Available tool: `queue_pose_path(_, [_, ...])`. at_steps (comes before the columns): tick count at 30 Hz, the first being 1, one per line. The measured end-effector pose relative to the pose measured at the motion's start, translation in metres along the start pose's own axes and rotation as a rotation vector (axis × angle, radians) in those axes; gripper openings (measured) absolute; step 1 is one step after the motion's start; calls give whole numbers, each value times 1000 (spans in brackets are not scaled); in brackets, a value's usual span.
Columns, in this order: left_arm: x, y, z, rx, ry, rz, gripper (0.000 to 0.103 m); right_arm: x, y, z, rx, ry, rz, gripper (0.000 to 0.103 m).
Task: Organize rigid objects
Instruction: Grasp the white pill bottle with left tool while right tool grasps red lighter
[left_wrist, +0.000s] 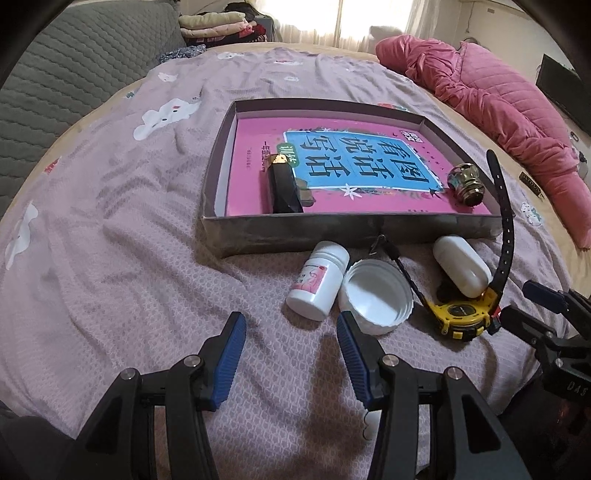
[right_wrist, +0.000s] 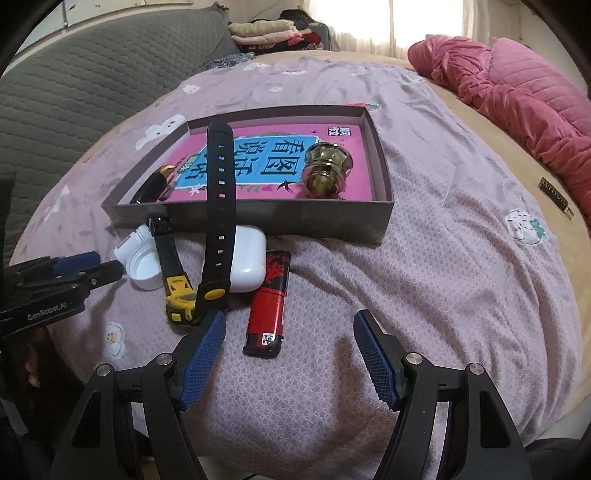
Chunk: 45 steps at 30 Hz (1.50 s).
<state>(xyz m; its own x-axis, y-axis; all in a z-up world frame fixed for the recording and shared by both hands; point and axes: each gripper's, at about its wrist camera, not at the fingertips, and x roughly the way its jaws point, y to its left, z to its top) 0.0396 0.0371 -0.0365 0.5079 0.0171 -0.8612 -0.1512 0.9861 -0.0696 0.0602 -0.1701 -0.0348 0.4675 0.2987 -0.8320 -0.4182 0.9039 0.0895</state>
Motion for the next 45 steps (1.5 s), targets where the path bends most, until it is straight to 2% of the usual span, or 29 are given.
queue_pose_path(19, [15, -2, 11, 7, -6, -18, 51, 24, 5, 3, -8, 48, -22, 73])
queue_pose_path(23, [17, -2, 14, 14, -11, -25, 50, 30, 4, 5, -16, 53, -51, 73])
queue_pose_path(30, [22, -6, 16, 35, -13, -45, 44, 42, 8, 10, -66, 40, -123, 73])
queue_pose_path(42, [32, -10, 21, 49, -2, -56, 40, 51, -2, 13, -39, 43, -95, 72])
queue_pose_path(45, [32, -10, 20, 48, -1, -63, 39, 52, -9, 17, -5, 48, -80, 68])
